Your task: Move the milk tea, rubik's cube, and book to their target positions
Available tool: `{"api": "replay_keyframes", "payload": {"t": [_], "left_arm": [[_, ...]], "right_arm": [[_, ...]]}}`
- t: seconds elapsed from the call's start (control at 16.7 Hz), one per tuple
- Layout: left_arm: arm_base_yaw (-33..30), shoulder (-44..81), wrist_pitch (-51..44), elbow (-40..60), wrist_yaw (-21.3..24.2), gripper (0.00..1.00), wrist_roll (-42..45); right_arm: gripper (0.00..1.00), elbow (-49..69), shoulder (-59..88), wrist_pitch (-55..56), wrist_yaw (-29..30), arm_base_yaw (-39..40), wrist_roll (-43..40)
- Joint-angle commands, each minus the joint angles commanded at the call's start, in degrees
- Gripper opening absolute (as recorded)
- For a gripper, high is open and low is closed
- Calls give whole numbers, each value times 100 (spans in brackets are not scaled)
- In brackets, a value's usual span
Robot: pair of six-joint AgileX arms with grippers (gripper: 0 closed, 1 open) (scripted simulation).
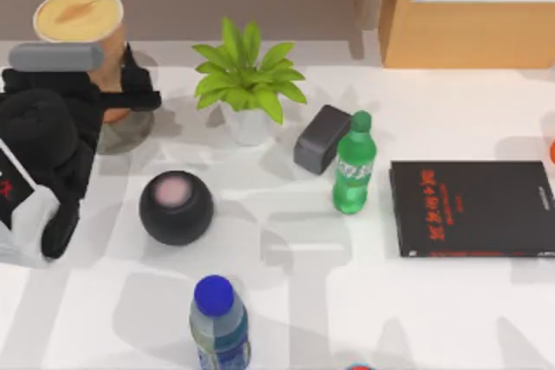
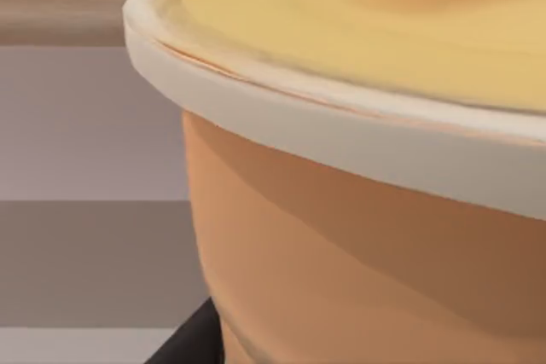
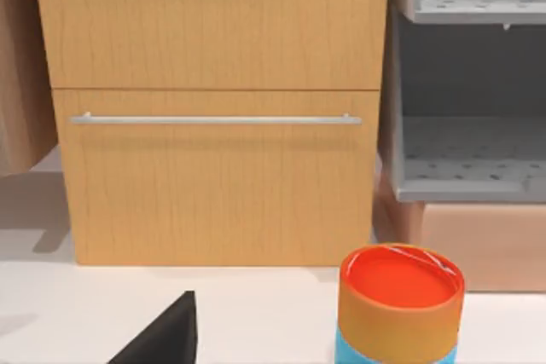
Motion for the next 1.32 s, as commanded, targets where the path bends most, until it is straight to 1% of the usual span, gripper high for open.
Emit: {"api": "replay_keyframes", "payload": {"t": [0.12, 0.18, 0.72, 1.08, 1.32], "left_arm": [[0, 0, 0, 0, 0, 98, 0], [0, 0, 0, 0, 0, 100, 0], [0, -15, 21, -19, -6, 100, 0], [-85, -245, 434, -698, -94, 100, 0], [-62, -235, 440, -695, -96, 100, 0]], "right_arm": [[100, 0, 0, 0, 0, 0, 0], [100, 0, 0, 0, 0, 0, 0], [100, 0, 0, 0, 0, 0, 0], [100, 0, 0, 0, 0, 0, 0], [100, 0, 0, 0, 0, 0, 0]]}}
